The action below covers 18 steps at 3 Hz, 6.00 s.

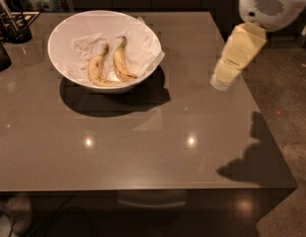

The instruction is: Pick banana from white bowl

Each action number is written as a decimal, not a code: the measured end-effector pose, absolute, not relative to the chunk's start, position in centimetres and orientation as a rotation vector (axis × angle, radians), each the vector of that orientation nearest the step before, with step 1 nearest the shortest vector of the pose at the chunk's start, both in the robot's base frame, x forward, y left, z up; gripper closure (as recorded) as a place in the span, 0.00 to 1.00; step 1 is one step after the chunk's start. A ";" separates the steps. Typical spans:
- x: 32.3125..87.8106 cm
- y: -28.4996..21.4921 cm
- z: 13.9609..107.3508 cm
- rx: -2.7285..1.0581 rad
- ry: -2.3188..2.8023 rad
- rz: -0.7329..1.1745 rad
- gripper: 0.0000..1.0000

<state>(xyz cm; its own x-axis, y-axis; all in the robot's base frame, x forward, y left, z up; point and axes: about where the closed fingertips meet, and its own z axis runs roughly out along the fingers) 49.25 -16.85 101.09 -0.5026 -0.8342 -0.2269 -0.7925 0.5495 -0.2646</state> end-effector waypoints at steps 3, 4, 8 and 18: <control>55.0 -9.5 102.4 -1.320 2.453 -0.213 0.00; 56.0 -7.1 102.2 -1.296 2.434 -0.180 0.00; 58.8 1.6 101.6 -1.254 2.418 -0.095 0.00; 69.6 7.4 86.0 -1.262 2.755 0.115 0.45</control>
Offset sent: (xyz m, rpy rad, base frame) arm 0.0558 0.0910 0.0044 -0.1092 0.1191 0.0134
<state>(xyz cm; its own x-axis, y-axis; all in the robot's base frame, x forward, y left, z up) 69.59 7.35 85.97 -0.6487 -0.7498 -0.1300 -0.7581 0.6518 0.0235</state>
